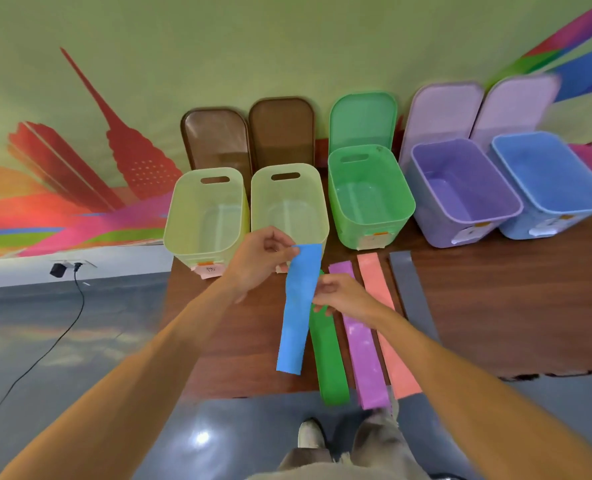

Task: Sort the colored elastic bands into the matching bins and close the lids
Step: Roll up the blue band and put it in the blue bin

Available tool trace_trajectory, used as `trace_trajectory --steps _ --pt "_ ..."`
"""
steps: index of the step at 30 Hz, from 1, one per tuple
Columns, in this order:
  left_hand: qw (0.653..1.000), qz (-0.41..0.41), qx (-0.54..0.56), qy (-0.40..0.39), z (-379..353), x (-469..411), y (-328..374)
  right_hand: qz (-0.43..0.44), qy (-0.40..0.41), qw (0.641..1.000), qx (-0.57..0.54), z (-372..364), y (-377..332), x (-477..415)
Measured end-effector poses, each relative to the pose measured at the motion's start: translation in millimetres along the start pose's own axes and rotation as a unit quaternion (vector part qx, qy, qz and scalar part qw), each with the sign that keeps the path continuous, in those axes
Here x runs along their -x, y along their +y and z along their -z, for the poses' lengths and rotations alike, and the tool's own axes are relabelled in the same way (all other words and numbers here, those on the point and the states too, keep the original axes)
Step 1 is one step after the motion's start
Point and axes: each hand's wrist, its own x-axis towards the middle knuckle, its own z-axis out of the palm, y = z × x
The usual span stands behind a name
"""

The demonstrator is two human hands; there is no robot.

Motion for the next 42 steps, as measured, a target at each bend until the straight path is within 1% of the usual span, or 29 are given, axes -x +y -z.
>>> trace_trajectory --steps 4,7,8,11,13,18,23,28,33,37,42 --pt "0.999 -0.036 0.006 0.01 2.1 -7.6 30.2 0.046 0.004 0.999 -0.021 10.3 -19.3 5.5" --pt "0.998 -0.061 0.03 0.013 -1.3 -18.0 56.7 0.088 0.03 0.995 -0.029 25.5 -34.8 12.0" --pt "0.997 -0.071 0.033 0.014 -3.7 -21.9 66.2 0.103 0.055 0.993 -0.021 32.2 -38.0 14.6" --pt "0.993 -0.107 0.044 0.012 -15.6 -34.0 95.6 0.149 0.163 0.975 0.01 60.6 -40.2 19.5" --pt "0.99 -0.128 0.055 0.007 -28.1 -42.7 114.9 0.16 0.219 0.962 0.02 86.1 -41.0 25.0" --pt "0.986 -0.157 0.059 -0.008 -80.1 -73.3 162.4 0.152 0.329 0.931 0.035 171.0 -33.2 50.7" --pt "0.983 -0.168 0.068 -0.021 -158.7 -110.5 208.9 0.148 0.392 0.906 0.061 276.3 -15.3 81.4" --pt "0.991 -0.116 0.062 -0.036 -244.6 -150.0 248.0 0.129 0.412 0.899 0.076 390.3 1.5 101.8" --pt "0.995 -0.082 0.029 -0.038 -313.1 -181.4 276.3 0.141 0.41 0.896 0.094 482.9 10.3 107.4" --pt "0.997 -0.067 0.035 -0.016 -356.6 -203.9 292.6 0.149 0.398 0.902 0.081 529.1 24.8 104.3" --pt "0.999 -0.015 0.026 -0.015 -401.7 -225.5 282.3 0.123 0.391 0.911 0.043 551.9 61.8 92.0"
